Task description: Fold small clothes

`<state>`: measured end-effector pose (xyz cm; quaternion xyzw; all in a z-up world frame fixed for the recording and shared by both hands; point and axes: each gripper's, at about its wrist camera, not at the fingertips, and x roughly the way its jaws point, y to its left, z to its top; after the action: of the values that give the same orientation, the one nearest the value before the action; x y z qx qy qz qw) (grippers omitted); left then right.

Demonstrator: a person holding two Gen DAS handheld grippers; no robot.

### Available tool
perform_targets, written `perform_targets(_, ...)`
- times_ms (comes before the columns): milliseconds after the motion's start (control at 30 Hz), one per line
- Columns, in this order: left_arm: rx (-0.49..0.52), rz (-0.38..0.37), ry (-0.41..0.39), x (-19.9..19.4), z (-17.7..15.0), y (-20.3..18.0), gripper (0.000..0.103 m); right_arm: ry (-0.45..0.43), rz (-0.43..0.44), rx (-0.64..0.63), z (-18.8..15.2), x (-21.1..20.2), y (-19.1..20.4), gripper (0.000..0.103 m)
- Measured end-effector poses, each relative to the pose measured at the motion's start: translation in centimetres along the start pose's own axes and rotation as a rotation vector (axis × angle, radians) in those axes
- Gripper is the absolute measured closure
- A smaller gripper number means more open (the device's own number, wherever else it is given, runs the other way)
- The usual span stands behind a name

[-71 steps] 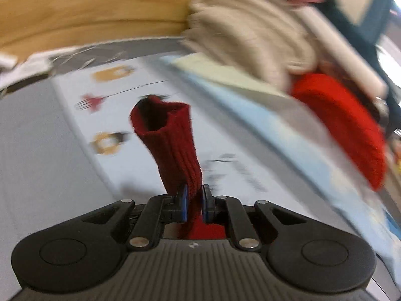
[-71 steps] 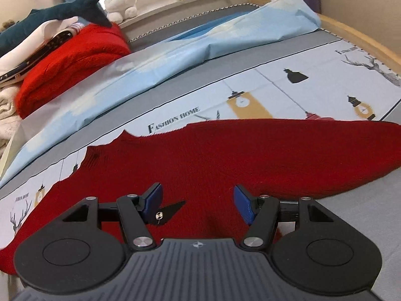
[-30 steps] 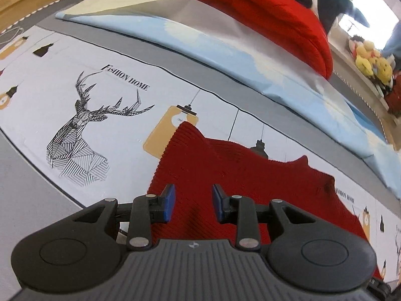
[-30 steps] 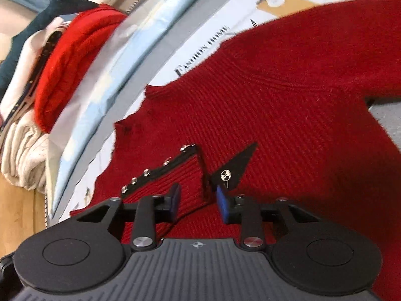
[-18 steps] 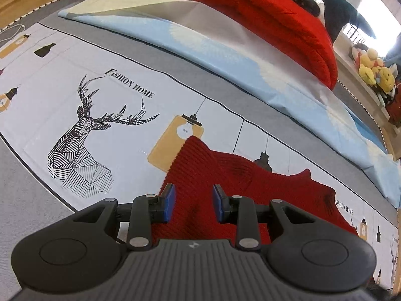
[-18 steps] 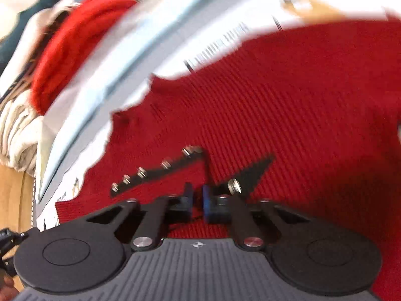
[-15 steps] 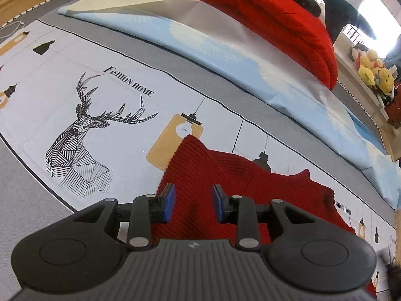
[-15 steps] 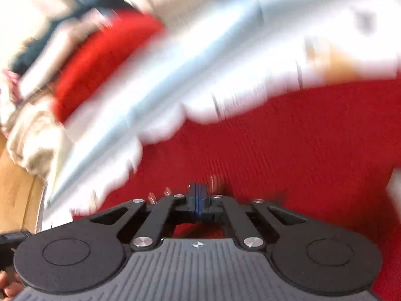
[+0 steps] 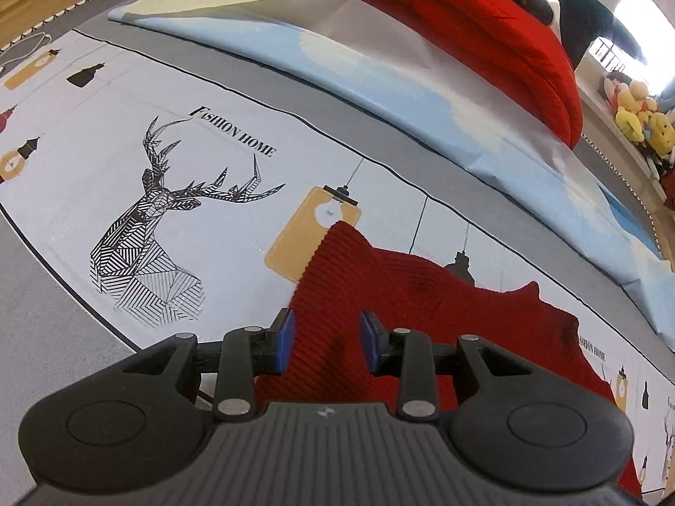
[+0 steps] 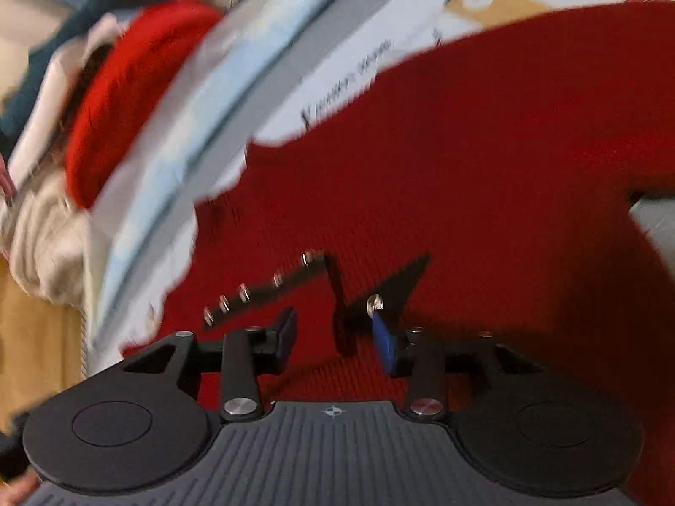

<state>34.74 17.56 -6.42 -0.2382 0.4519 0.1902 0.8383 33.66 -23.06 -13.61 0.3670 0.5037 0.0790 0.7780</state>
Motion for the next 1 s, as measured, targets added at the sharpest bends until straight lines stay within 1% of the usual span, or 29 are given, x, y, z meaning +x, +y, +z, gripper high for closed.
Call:
perform_targets(67, 0.01, -0.003, 0.004, 0.1, 0.0, -0.1, 0.065, 0.022, -0.013, 0.007, -0.6, 0.9, 0.1, 0.06)
perform_targets(200, 0.01, -0.006, 0.011, 0.2, 0.1, 0.0, 0.065, 0.002, -0.016, -0.004, -0.8, 1.6, 0.5, 0.06)
perform_targets(233, 0.009, -0.006, 0.011, 0.2, 0.2, 0.1, 0.065, 0.001, -0.012, -0.012, -1.0, 1.7, 0.6, 0.067)
perform_targets(267, 0.007, -0.005, 0.011, 0.3, 0.3, 0.1, 0.065, 0.001, -0.009, -0.024, -0.9, 1.8, 0.8, 0.075)
perform_targets(300, 0.005, -0.005, 0.011, 0.3, 0.4, 0.2, 0.065, 0.009, 0.003, -0.034, -0.9, 1.9, 0.8, 0.088)
perform_targets(333, 0.004, -0.006, 0.011, 0.3, 0.5, 0.2, 0.065, 0.019, 0.009, -0.046, -1.0, 2.0, 1.0, 0.09)
perform_targets(367, 0.002, -0.006, 0.011, 0.3, 0.5, 0.2, 0.065, 0.01, 0.009, -0.062, -0.8, 2.4, 1.2, 0.092)
perform_targets(433, 0.002, -0.007, 0.009, 0.3, 0.6, 0.2, 0.065, -0.027, 0.03, -0.097, -0.5, 1.7, 1.9, 0.096)
perform_targets(467, 0.002, -0.007, 0.009, 0.3, 0.6, 0.2, 0.065, -0.06, 0.038, -0.102, -0.2, 1.4, 2.5, 0.096)
perform_targets(533, 0.006, -0.009, 0.013, 0.5, 0.6, 0.1, 0.065, -0.169, 0.057, -0.151, 0.1, -1.3, 4.1, 0.096)
perform_targets(600, 0.017, -0.013, 0.017, 0.6, 0.5, 0.0, 0.065, -0.332, 0.059, -0.225, 0.3, -5.1, 5.5, 0.097)
perform_targets(633, 0.023, -0.014, 0.019, 0.7, 0.4, -0.1, 0.065, -0.403, 0.047, -0.247, 0.5, -6.8, 5.6, 0.097)
perform_targets(667, 0.03, -0.016, 0.024, 0.8, 0.3, -0.2, 0.065, -0.445, 0.023, -0.25, 0.9, -7.9, 5.3, 0.097)
perform_targets(700, 0.038, -0.021, 0.032, 1.0, 0.1, -0.3, 0.065, -0.468, -0.026, -0.236, 1.6, -8.5, 4.5, 0.097)
perform_targets(733, 0.044, -0.025, 0.041, 1.2, -0.1, -0.4, 0.065, -0.451, -0.088, -0.203, 2.4, -8.4, 3.2, 0.096)
perform_targets(767, 0.051, -0.031, 0.053, 1.5, -0.3, -0.5, 0.065, -0.414, -0.153, -0.142, 3.3, -7.8, 1.6, 0.096)
perform_targets(800, 0.059, -0.038, 0.068, 1.8, -0.6, -0.7, 0.065, -0.375, -0.199, -0.047, 4.1, -7.3, -0.7, 0.096)
perform_targets(833, 0.069, -0.045, 0.082, 2.1, -0.9, -0.8, 0.065, -0.354, -0.209, 0.016, 4.5, -7.0, -2.2, 0.096)
perform_targets(867, 0.081, -0.055, 0.101, 2.4, -1.2, -1.0, 0.065, -0.338, -0.214, 0.032, 4.7, -6.8, -2.8, 0.095)
perform_targets(900, 0.091, -0.063, 0.114, 2.6, -1.4, -1.2, 0.065, -0.328, -0.216, 0.016, 4.8, -6.5, -2.9, 0.093)
perform_targets(967, 0.131, -0.078, 0.138, 3.0, -2.1, -1.9, 0.065, -0.366, -0.219, -0.03, 4.5, -6.7, -2.0, 0.091)
perform_targets(1000, 0.156, -0.083, 0.144, 3.1, -2.4, -2.3, 0.065, -0.38, -0.203, -0.055, 4.5, -7.0, -1.6, 0.086)
